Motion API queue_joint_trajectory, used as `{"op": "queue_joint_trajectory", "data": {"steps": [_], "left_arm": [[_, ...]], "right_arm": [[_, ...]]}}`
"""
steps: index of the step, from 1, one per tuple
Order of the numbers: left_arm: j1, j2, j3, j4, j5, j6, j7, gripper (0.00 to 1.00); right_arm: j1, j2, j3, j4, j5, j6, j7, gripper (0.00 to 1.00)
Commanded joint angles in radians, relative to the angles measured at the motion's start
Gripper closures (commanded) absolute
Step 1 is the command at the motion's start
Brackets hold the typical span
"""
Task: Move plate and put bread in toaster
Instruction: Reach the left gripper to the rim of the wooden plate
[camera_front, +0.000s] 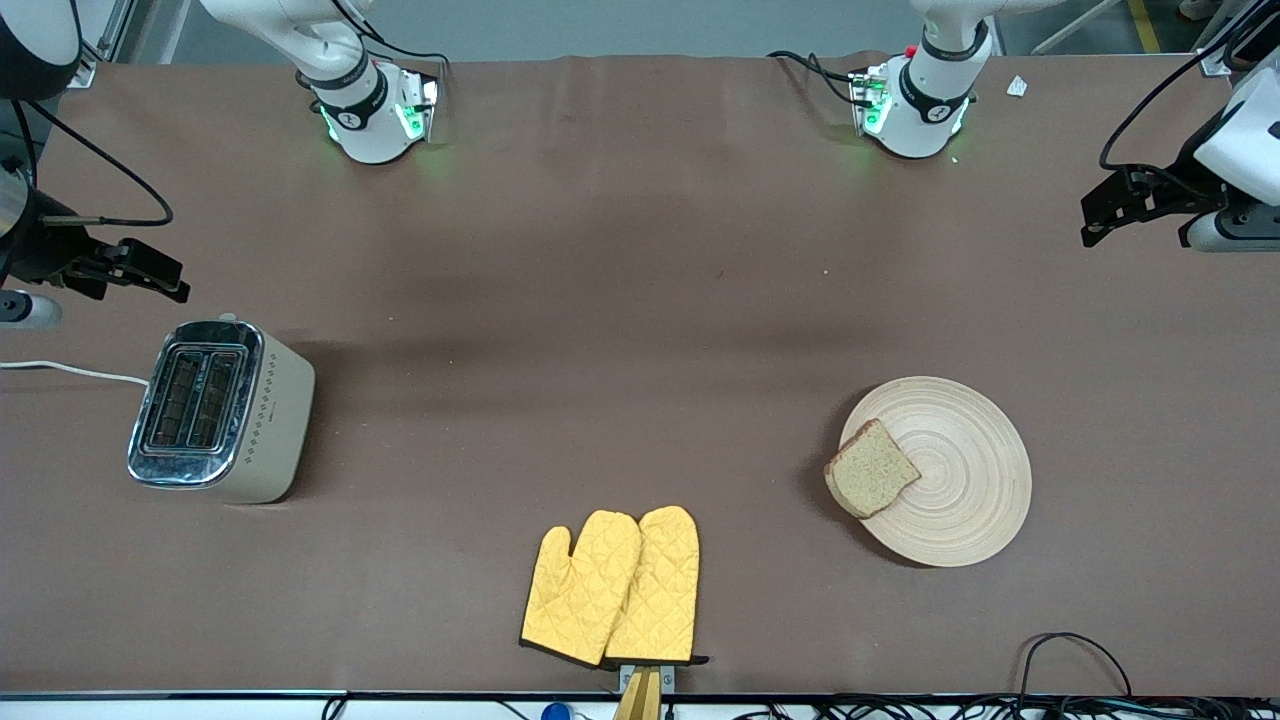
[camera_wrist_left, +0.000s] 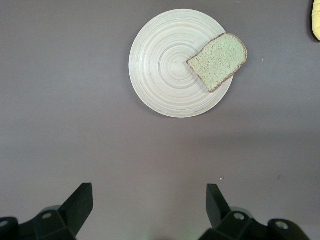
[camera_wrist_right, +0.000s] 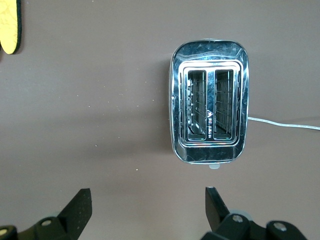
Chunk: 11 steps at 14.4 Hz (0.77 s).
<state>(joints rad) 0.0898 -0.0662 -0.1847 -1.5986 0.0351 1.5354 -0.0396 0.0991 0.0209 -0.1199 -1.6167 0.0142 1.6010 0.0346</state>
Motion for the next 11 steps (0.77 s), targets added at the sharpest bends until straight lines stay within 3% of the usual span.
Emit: {"op": "queue_joint_trajectory", "data": {"steps": [1,4,8,11], "left_arm": [[-0.001,0.019,-0.001,0.02,0.003,0.0,0.004,0.0],[0.007,0.025,0.001,0.04,0.002,0.0,0.009,0.0],[0.013,0.126,0.01,0.111,-0.017,0.011,0.021,0.0],[0.014,0.232,0.01,0.111,-0.058,0.13,0.004,0.0]], "right_arm": [[0.004,-0.016,0.002,-0.014,0.0,0.011,-0.001,0.0],[0.004,-0.016,0.002,-0.011,0.0,0.011,-0.001,0.0],[0.004,-0.016,0.002,-0.011,0.0,0.019,-0.001,0.0],[0.007,-0.016,0.002,-0.011,0.001,0.017,-0.001,0.0]]}}
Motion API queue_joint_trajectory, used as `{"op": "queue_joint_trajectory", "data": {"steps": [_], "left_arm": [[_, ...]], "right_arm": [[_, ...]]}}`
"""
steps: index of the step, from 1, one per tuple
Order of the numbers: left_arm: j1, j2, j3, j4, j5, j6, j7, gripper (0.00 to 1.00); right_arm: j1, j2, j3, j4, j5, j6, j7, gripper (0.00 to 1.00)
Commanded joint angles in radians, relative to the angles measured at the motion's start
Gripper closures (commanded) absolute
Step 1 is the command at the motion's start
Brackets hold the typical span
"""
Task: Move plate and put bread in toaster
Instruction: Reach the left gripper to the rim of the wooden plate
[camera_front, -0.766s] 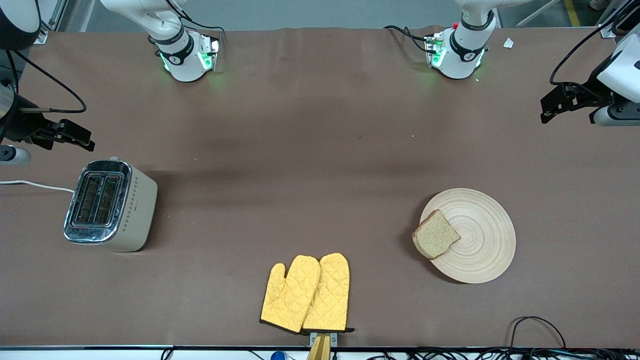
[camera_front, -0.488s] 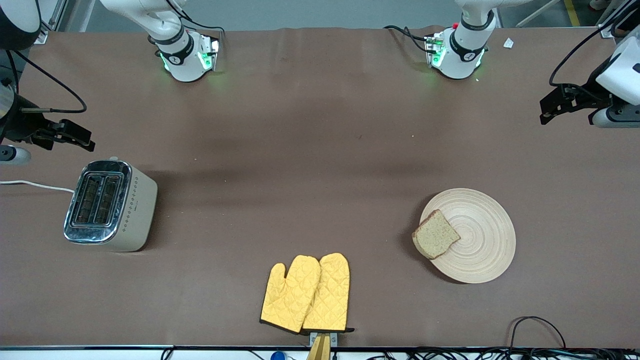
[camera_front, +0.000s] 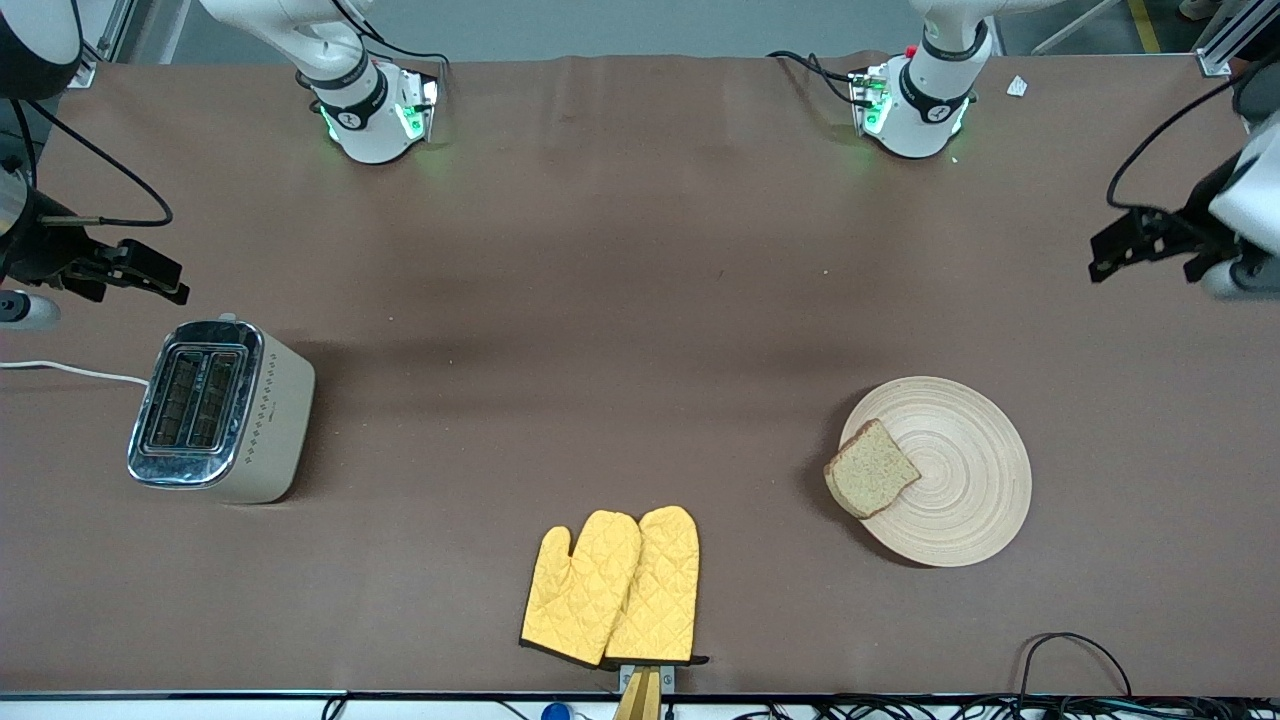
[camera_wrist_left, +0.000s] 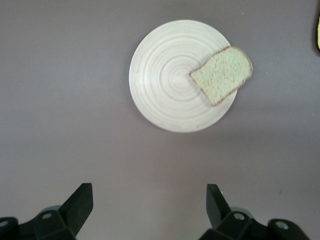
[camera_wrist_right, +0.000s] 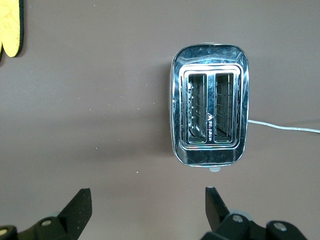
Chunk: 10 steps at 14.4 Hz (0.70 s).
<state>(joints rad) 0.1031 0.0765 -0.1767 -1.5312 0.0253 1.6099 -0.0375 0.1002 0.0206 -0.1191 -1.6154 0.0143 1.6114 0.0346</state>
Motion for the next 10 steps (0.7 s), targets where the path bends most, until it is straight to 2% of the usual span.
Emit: {"op": "queue_joint_trajectory", "data": {"steps": [1,2,4,8,10], "left_arm": [[0.024,0.118,0.006,0.042,-0.103,0.095,-0.002,0.0],[0.083,0.164,0.008,0.042,-0.17,0.146,-0.001,0.0],[0.125,0.253,0.008,0.039,-0.276,0.211,0.018,0.0],[0.208,0.392,0.005,0.039,-0.332,0.277,0.028,0.0],[0.28,0.443,0.006,0.039,-0.422,0.281,0.089,0.0]], "right_arm": [[0.007,-0.016,0.001,-0.015,0.0,0.007,-0.001,0.0],[0.007,-0.016,0.001,-0.015,0.001,0.007,-0.001,0.0],[0.006,-0.016,-0.001,-0.015,0.0,0.007,-0.001,0.0],[0.007,-0.016,0.001,-0.017,0.001,0.002,-0.001,0.0],[0.006,-0.015,0.001,-0.017,0.001,0.007,-0.001,0.0]]}}
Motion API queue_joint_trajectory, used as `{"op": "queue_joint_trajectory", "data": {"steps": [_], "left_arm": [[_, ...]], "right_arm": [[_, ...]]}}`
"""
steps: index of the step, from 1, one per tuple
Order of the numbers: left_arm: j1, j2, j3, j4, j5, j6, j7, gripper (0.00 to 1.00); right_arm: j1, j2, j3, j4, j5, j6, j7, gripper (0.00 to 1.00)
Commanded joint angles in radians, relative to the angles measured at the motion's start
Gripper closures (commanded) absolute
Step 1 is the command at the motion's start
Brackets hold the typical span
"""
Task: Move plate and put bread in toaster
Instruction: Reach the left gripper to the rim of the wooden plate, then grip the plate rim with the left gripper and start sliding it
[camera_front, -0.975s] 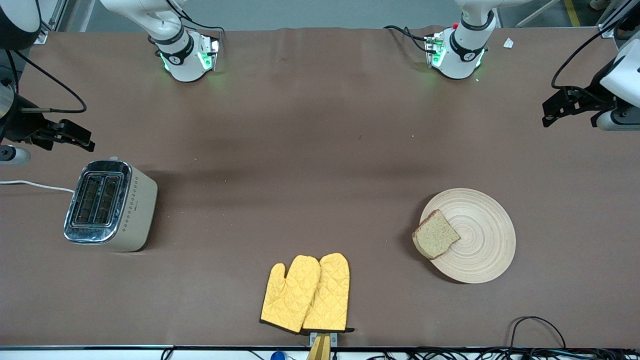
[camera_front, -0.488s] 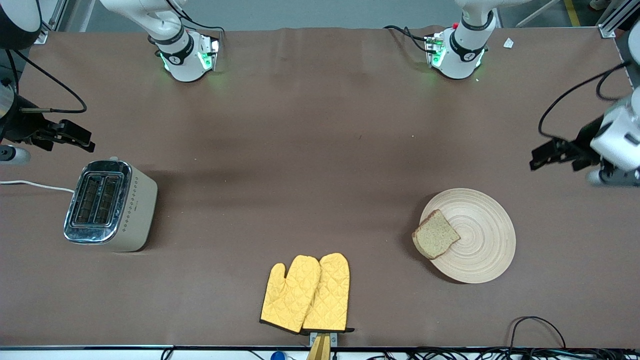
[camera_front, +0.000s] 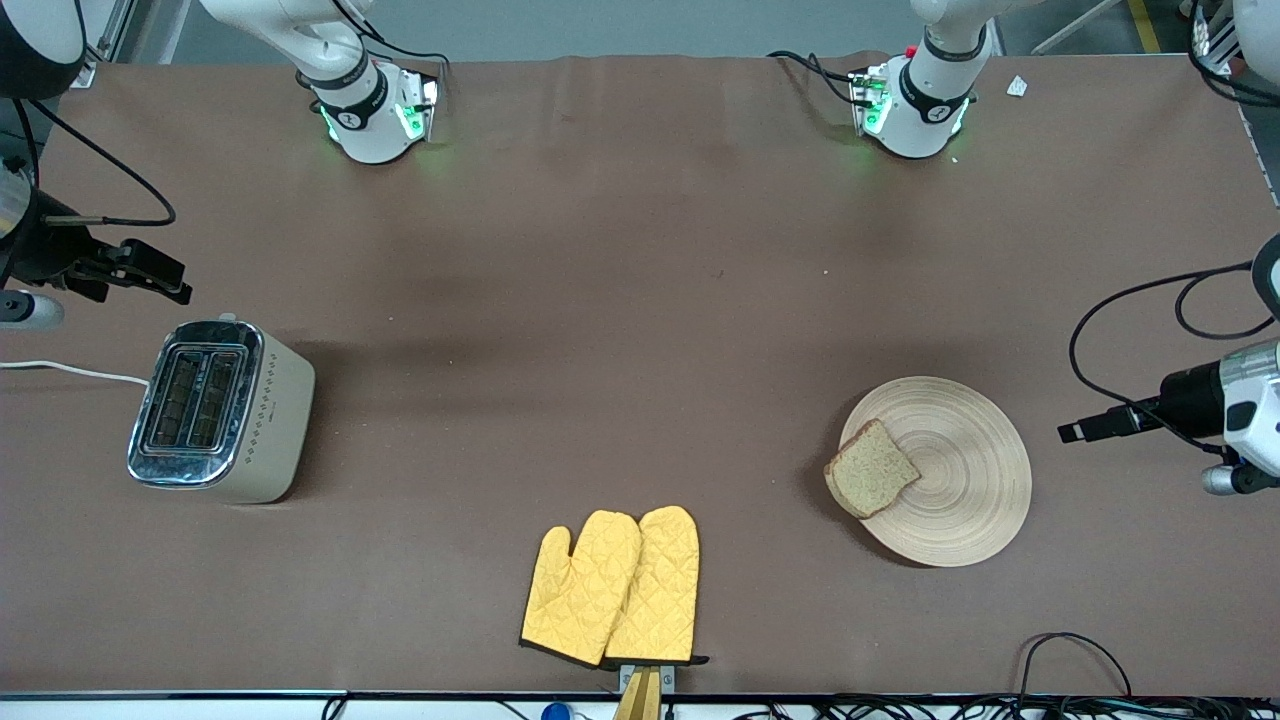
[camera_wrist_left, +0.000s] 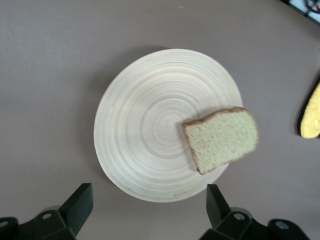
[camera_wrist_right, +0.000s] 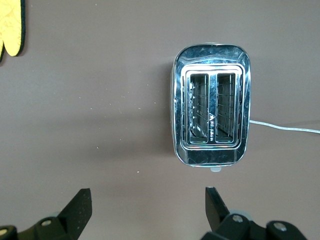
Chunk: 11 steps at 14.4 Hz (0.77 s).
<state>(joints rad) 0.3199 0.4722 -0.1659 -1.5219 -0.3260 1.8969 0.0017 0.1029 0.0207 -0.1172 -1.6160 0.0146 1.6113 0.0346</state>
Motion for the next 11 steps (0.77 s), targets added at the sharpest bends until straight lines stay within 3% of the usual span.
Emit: {"op": "queue_joint_trajectory", "data": {"steps": [1,9,11], "left_arm": [[0.094,0.086,-0.006,0.031,-0.114,-0.001,0.098,0.0],[0.159,0.339,-0.003,0.031,-0.372,0.073,0.502,0.0],[0.16,0.373,-0.004,0.034,-0.381,0.073,0.561,0.06]], "right_arm": [[0.003,-0.015,-0.001,-0.015,0.001,0.007,-0.002,0.0],[0.003,-0.015,-0.002,-0.015,0.001,0.006,-0.001,0.0],[0.003,-0.015,-0.002,-0.015,0.001,0.006,-0.002,0.0]]}}
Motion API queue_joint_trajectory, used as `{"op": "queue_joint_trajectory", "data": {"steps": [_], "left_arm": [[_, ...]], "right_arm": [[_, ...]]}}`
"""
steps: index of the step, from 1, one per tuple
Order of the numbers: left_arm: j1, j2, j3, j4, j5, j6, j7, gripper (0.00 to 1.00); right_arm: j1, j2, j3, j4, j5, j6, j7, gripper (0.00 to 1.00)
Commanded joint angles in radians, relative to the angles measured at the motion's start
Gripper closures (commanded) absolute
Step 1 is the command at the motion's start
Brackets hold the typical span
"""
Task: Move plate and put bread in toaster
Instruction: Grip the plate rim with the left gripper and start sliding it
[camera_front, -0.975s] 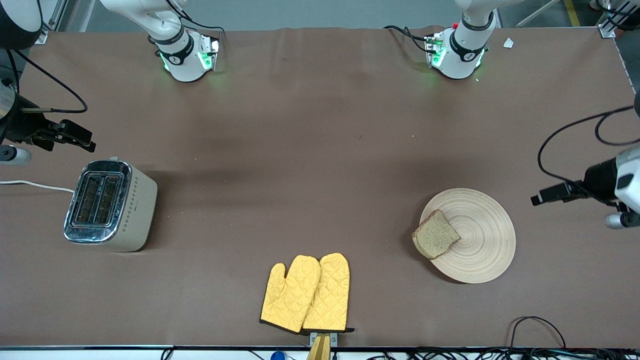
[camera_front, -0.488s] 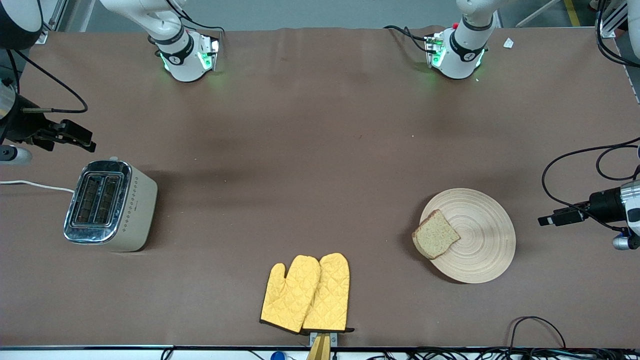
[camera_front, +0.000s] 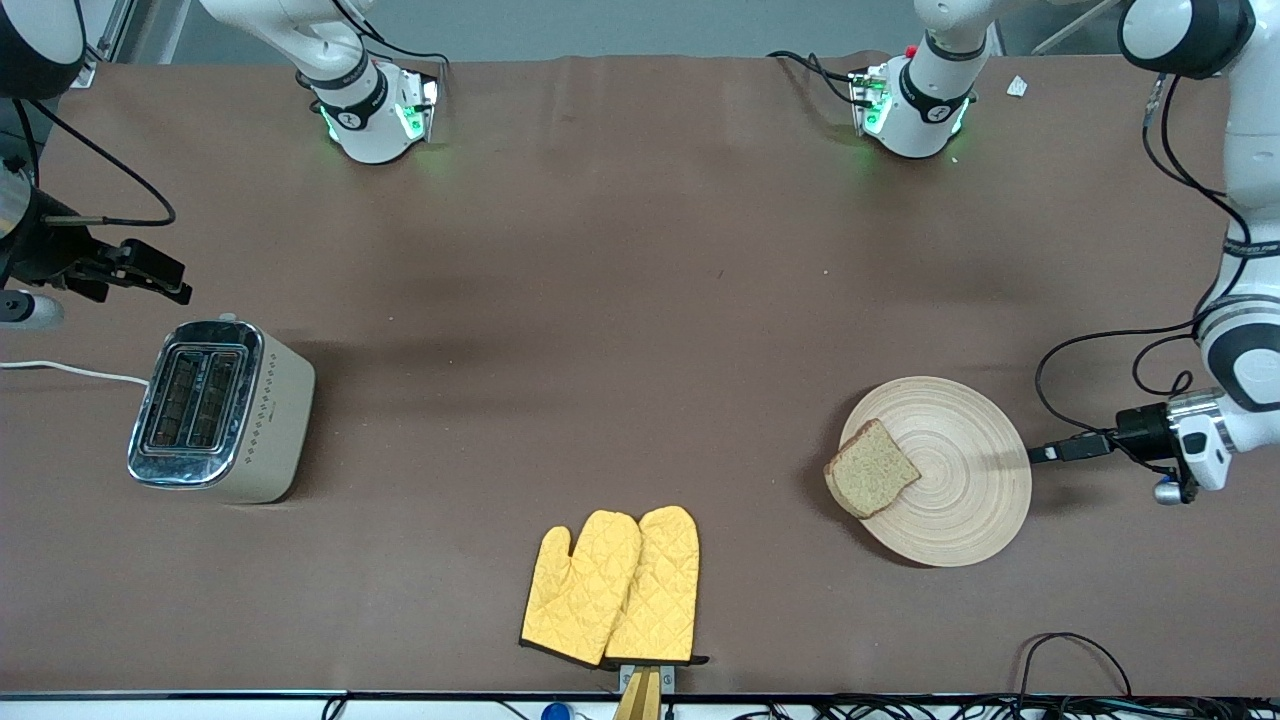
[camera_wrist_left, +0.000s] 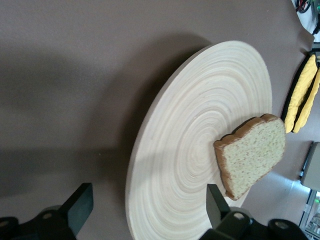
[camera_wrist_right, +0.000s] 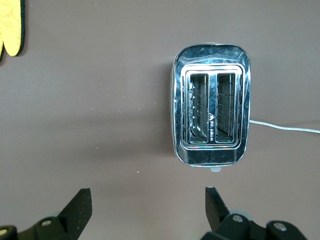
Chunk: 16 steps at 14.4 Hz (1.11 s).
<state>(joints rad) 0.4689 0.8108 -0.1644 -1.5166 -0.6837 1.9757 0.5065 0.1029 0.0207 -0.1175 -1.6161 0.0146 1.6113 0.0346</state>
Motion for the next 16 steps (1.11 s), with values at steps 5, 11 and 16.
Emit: {"op": "queue_joint_trajectory", "data": {"steps": [5,11,16], "left_arm": [[0.014,0.05,-0.006,0.03,-0.06,-0.006,0.086,0.44],[0.016,0.051,-0.007,0.033,-0.071,-0.008,0.107,0.67],[0.017,0.051,-0.006,0.033,-0.105,-0.008,0.107,0.85]], "right_arm": [[0.003,-0.015,-0.001,-0.016,0.001,0.004,-0.002,0.0],[0.001,-0.015,-0.002,-0.018,0.002,0.002,-0.002,0.0],[0.0,-0.013,-0.002,-0.016,0.001,0.004,-0.002,0.0]]}}
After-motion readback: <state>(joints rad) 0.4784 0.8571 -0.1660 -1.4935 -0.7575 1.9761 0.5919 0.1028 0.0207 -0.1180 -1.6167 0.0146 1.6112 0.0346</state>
